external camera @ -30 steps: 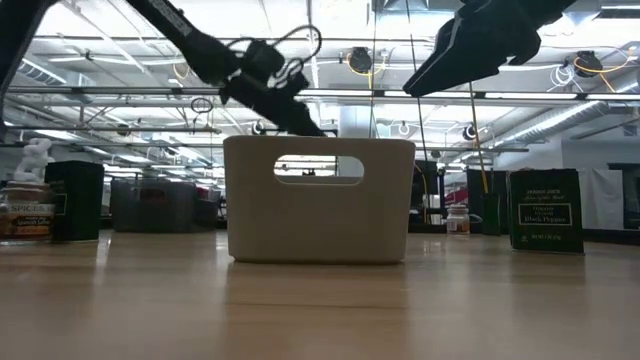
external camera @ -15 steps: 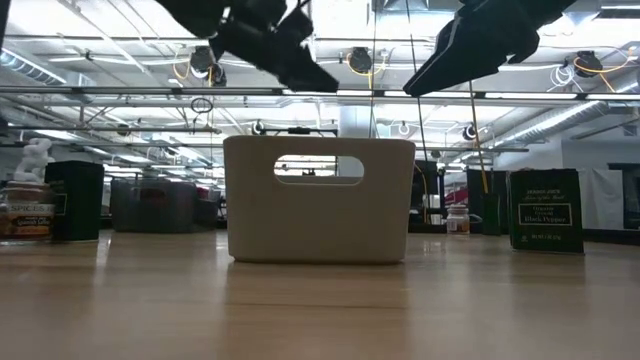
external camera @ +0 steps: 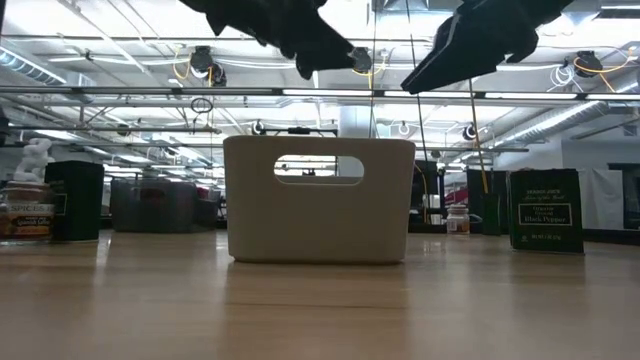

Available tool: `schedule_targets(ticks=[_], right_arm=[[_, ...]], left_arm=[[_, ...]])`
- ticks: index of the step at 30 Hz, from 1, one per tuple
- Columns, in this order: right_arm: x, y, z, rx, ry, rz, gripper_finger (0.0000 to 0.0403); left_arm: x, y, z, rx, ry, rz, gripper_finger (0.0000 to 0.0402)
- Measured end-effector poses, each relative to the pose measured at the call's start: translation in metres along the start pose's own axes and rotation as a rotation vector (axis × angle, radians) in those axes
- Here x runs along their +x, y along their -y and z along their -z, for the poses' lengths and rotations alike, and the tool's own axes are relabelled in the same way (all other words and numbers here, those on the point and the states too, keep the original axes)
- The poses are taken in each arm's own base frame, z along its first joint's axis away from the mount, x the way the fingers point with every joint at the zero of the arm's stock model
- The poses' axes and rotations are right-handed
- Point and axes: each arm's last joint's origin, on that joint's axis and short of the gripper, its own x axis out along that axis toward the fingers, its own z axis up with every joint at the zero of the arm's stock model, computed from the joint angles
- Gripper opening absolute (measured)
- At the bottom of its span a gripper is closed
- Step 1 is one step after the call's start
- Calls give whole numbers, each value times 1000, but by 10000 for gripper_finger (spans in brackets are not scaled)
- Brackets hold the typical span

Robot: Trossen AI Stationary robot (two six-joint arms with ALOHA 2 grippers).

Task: Sort spices by type
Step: Put the black seasoning can into the transparent bin

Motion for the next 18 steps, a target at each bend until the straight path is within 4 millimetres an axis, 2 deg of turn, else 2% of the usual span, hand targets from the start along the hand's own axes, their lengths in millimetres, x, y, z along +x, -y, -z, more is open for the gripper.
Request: schedule_targets(ticks=[12, 18], right_arm=[[0, 0, -5, 28, 39, 2, 251], [0, 0, -5, 41, 38, 2, 251]], left_arm=[[22, 77, 2, 30, -76, 231, 193], [26, 107, 1, 43, -98, 223, 193]])
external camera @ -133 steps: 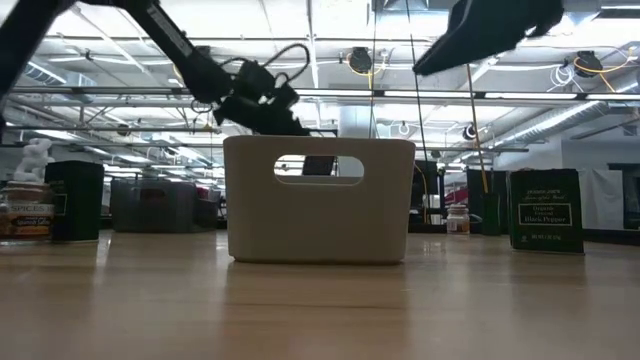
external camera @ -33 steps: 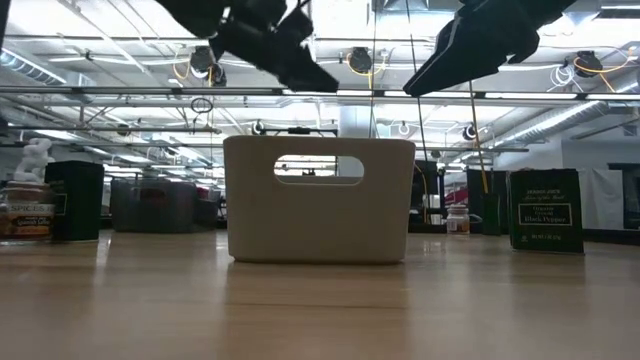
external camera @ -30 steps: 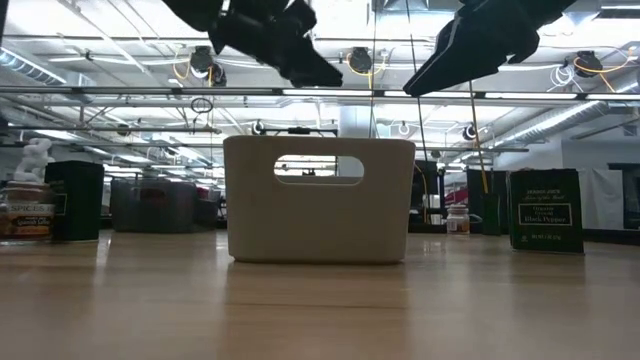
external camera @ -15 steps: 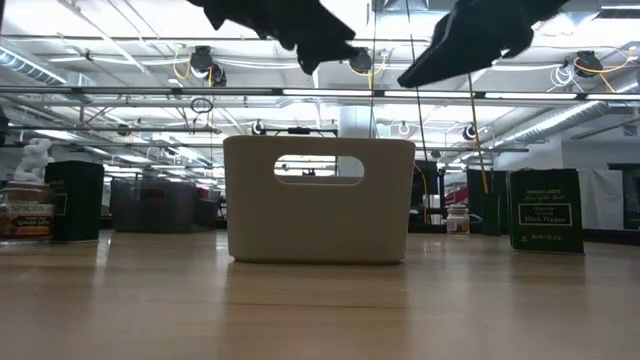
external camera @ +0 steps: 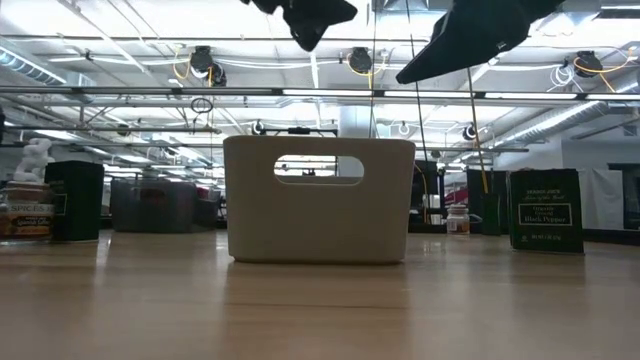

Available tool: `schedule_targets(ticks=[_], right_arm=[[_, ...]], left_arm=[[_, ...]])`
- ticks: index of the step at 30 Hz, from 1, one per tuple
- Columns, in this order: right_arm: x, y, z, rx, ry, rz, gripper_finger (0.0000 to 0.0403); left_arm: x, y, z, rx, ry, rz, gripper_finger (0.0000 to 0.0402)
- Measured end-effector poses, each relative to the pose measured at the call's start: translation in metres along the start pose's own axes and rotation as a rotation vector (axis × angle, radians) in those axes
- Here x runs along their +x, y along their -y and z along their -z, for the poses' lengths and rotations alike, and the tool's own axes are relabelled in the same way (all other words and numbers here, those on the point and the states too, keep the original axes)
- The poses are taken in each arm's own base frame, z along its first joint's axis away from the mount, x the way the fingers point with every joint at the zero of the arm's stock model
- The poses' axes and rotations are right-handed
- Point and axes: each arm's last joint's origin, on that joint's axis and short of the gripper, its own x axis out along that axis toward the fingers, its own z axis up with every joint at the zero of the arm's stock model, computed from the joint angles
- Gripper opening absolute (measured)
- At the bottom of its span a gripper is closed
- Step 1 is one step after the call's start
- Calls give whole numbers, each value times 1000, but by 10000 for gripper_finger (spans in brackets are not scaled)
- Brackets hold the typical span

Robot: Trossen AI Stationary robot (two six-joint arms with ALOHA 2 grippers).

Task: Sort spices by type
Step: Put the black seasoning can into the transparent bin

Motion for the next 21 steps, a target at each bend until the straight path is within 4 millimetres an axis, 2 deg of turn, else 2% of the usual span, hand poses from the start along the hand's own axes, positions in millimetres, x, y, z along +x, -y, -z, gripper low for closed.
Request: schedule_targets(ticks=[9, 13, 19, 21], right_arm=[[0, 0, 2, 36, -22, 0, 251], [0, 0, 3, 30, -31, 0, 251], [0, 0, 3, 30, -31, -1, 251], [0, 0, 4, 30, -31, -1, 251]], left_arm=[[13, 45, -8, 39, 27, -130, 193], [14, 52, -10, 49, 46, -131, 193], [14, 51, -9, 47, 32, -176, 193], [8, 52, -7, 46, 1, -204, 193]])
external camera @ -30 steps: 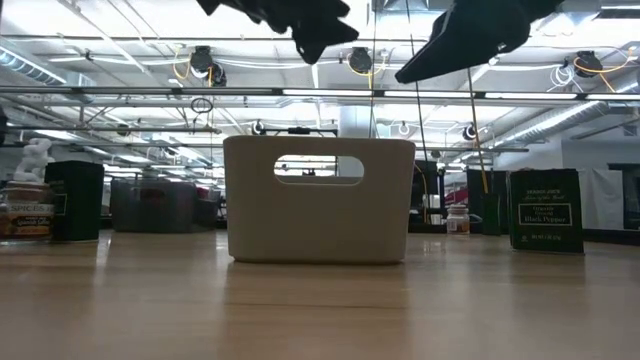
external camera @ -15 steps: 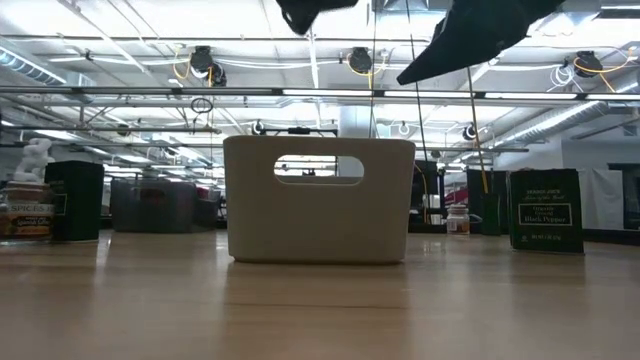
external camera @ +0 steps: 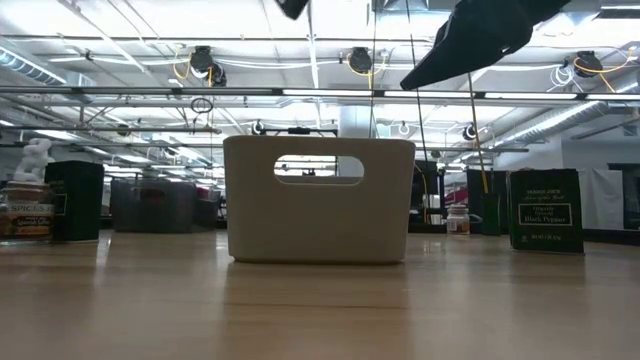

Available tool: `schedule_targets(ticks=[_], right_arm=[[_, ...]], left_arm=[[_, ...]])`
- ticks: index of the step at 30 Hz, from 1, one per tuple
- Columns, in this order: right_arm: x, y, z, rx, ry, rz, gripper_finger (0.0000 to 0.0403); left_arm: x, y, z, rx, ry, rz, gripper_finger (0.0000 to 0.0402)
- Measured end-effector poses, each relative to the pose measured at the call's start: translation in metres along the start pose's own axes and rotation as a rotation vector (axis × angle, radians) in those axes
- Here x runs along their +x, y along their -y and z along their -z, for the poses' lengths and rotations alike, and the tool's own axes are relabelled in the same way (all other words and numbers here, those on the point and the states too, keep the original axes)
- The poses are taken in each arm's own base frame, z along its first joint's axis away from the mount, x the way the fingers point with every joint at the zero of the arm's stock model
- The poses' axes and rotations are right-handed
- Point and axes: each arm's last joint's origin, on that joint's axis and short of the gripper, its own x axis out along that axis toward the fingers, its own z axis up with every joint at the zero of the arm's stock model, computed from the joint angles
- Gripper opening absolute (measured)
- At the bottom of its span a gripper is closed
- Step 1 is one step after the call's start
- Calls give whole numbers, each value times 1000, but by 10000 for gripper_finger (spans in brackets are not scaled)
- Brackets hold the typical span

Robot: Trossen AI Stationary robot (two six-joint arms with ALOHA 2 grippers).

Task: Sort spices by type
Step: Put the black seasoning can into the transparent bin

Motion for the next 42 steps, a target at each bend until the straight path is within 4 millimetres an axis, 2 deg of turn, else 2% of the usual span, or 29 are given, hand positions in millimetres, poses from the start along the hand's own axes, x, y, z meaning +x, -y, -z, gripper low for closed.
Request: schedule_targets(ticks=[3, 6, 9, 13, 18, 22, 25, 31, 35, 39, 42], right_arm=[[0, 0, 0, -1, -2, 0, 251], [0, 0, 1, -5, -7, 0, 251], [0, 0, 2, -12, -17, 1, 251], [0, 0, 2, -13, -19, 1, 251], [0, 1, 5, -3, -44, 5, 251], [-2, 3, 14, -23, -127, 15, 251], [-6, 8, 14, 21, -103, 35, 251], [-5, 18, 36, 83, -98, 68, 251], [-13, 26, 47, 200, -134, 86, 251], [-28, 29, 44, 338, -126, -28, 251], [-37, 27, 44, 360, -149, -163, 251]], left_arm=[[-12, -5, -4, -3, 13, -49, 193], [-27, -9, 2, -6, 49, -79, 193], [-45, -14, 14, -31, 122, -106, 193], [-57, -18, 34, -86, 257, -127, 193], [-58, -17, 52, -94, 372, -108, 193], [-53, -15, 65, -90, 346, -88, 193], [-51, -14, 75, -73, 323, -82, 193], [-50, -13, 88, -58, 412, -66, 193], [-48, -11, 98, -86, 404, -56, 193], [-47, -11, 105, -116, 376, -47, 193], [-47, -11, 103, -109, 389, -43, 193]])
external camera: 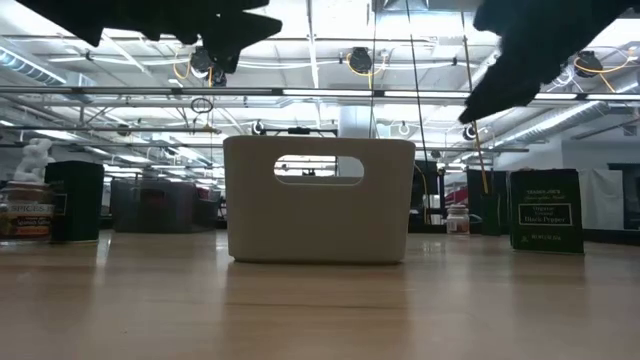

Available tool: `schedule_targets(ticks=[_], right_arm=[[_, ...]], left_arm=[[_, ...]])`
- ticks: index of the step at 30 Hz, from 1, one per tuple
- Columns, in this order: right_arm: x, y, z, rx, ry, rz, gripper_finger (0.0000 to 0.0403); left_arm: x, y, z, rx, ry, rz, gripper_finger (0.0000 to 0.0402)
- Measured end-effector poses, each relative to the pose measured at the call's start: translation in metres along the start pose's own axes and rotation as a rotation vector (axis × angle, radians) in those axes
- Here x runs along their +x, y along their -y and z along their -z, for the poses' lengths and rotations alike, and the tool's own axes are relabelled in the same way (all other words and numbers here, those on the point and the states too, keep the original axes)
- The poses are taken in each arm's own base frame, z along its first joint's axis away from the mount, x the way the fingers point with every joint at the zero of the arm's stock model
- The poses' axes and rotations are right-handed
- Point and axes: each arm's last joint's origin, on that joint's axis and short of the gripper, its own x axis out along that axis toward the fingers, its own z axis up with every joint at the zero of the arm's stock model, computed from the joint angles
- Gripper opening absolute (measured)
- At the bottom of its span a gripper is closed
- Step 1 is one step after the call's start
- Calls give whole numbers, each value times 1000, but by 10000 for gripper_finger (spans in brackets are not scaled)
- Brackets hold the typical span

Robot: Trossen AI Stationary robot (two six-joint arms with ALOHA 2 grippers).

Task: Sort spices by type
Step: Put the black seasoning can into the transparent bin

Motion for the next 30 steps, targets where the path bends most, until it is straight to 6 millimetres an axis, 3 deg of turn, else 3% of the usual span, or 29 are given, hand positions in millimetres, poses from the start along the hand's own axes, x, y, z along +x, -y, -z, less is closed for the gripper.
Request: schedule_targets(ticks=[14, 22, 30], right_arm=[[-13, -9, 23, 173, -222, -88, 251], [-17, 0, 37, 139, -349, 19, 251], [-17, 4, 40, 100, -346, 85, 251]], left_arm=[[0, 7, 3, -16, -27, 32, 193], [0, 7, 2, 15, -23, 32, 193], [0, 7, 2, 69, -22, 33, 193]])
